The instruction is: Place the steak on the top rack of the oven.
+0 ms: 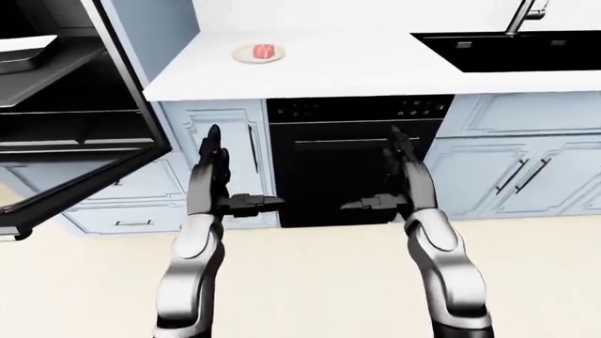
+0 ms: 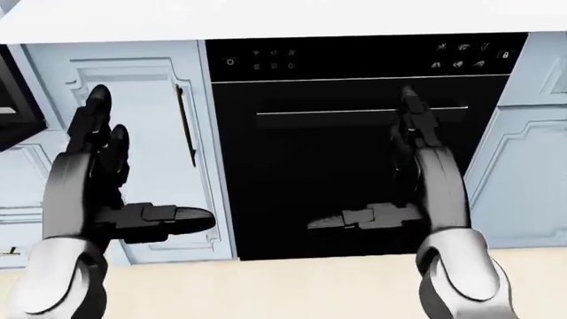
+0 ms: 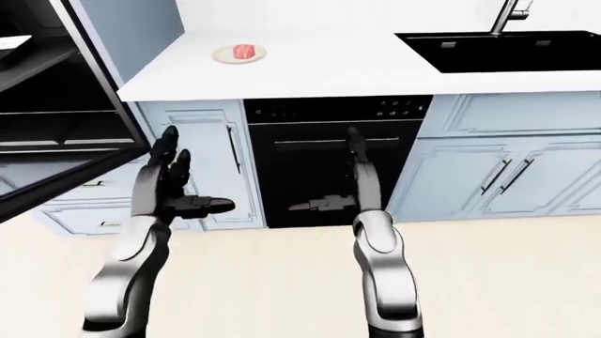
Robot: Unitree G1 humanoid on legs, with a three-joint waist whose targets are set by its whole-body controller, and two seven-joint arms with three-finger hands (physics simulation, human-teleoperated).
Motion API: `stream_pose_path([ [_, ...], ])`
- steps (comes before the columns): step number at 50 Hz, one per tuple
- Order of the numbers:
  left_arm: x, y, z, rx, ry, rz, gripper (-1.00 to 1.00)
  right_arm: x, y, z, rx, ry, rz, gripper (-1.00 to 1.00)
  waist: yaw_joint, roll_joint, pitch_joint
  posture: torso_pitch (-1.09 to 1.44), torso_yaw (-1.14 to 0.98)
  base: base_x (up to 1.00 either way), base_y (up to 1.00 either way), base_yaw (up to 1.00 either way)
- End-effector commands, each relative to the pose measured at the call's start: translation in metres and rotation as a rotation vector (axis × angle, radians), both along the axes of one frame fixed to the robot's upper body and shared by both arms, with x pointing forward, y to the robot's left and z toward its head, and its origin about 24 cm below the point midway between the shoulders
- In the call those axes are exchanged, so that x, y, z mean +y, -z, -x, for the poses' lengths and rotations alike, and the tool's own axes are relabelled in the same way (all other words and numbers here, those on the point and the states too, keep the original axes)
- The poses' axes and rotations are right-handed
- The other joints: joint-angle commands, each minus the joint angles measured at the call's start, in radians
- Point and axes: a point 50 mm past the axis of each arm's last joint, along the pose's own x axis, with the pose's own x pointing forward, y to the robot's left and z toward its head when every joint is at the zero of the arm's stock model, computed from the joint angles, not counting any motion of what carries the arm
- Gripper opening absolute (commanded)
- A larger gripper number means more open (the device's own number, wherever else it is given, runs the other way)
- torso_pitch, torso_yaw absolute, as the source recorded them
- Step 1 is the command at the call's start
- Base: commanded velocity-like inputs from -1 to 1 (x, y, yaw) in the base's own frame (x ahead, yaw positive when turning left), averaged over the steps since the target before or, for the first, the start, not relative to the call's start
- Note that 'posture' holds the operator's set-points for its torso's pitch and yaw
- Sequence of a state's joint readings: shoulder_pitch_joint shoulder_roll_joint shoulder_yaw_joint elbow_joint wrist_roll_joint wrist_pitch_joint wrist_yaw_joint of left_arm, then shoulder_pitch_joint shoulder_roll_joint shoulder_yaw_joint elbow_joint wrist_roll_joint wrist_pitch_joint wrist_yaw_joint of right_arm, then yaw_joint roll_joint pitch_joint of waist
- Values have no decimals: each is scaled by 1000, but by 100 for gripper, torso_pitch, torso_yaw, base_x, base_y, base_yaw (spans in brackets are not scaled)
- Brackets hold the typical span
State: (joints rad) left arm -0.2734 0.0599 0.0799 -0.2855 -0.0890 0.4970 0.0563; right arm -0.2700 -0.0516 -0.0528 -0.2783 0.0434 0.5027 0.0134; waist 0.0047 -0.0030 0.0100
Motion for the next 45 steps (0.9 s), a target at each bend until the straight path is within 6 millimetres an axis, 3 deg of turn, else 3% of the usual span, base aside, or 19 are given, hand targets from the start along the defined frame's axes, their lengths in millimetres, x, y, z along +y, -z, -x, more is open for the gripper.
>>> stream_pose_path([
  [1, 1, -23, -3, -59, -5, 9, 100, -1, -24, 1, -57, -12, -1, 100, 0, -1, -17, 0, 0, 0, 0, 0],
  [4, 2, -42, -8, -84, -19, 25, 100, -2, -37, -1, -52, -15, 16, 100, 1, -1, -18, 0, 0, 0, 0, 0],
  [20, 2, -102, -23, -126, -8, 11, 100, -15, -109, -5, -104, 14, 67, 100, 3, -3, -5, 0, 0, 0, 0, 0],
  [32, 8, -111, -25, -86, -21, -16, 100, -21, -140, 4, -143, 31, 80, 100, 4, -3, 2, 0, 0, 0, 0, 0],
  [42, 8, -126, -22, -96, -10, -19, 100, -30, -154, 9, -166, 43, 94, 100, 4, -4, 6, 0, 0, 0, 0, 0],
  [45, 8, -115, -19, -82, -10, -18, 100, -33, -153, 11, -162, 43, 92, 100, 5, -5, 5, 0, 0, 0, 0, 0],
])
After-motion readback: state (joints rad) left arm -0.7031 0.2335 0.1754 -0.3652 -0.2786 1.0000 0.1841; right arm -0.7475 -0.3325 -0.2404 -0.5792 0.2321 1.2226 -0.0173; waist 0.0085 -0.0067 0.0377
